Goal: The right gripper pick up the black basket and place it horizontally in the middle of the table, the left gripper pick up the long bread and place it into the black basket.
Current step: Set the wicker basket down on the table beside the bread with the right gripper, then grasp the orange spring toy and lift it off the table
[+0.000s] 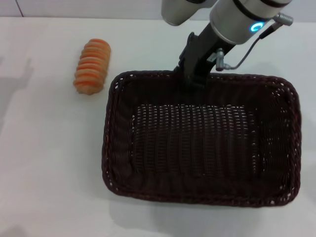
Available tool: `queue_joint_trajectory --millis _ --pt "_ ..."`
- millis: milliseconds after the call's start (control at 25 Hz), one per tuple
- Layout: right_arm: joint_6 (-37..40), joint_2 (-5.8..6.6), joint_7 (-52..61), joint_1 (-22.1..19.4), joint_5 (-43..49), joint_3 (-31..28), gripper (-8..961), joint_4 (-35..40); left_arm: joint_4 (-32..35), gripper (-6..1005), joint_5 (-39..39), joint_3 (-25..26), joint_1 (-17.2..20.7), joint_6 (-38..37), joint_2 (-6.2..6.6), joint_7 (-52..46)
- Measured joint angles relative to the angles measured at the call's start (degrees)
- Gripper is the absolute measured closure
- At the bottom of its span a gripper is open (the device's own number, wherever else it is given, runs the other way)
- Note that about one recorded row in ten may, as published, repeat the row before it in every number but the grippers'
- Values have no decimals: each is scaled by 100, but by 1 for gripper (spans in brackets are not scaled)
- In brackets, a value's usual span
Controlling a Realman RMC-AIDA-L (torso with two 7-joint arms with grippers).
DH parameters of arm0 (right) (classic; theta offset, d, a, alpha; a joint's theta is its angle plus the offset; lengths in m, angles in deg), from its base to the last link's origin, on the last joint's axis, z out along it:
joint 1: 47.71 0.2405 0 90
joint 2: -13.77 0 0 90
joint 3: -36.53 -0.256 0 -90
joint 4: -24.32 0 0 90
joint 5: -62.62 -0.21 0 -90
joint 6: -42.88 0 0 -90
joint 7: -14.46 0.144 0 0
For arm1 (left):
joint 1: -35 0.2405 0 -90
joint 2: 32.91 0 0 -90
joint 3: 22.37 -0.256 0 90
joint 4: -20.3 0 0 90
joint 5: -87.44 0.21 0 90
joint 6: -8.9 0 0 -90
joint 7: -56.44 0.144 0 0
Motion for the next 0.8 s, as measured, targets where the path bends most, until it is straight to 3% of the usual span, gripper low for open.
queue_joint_trajectory --millis 480,640,720,760,800 --pt "333 -2 274 -129 1014 -163 619 -848 53 197 0 25 1 35 0 0" --pt "1208 -58 665 -588 1555 -107 620 -1353 56 197 0 33 13 36 5 -27" --pt "1927 -126 854 -991 1757 -14 620 -1578 53 197 0 33 18 36 20 -123" --pt "2673 -156 1102 -1415 1861 209 621 -1732 32 197 0 16 18 36 23 -164" --pt "2673 -156 1102 -1415 1861 209 621 -1732 32 197 0 16 18 36 23 -164"
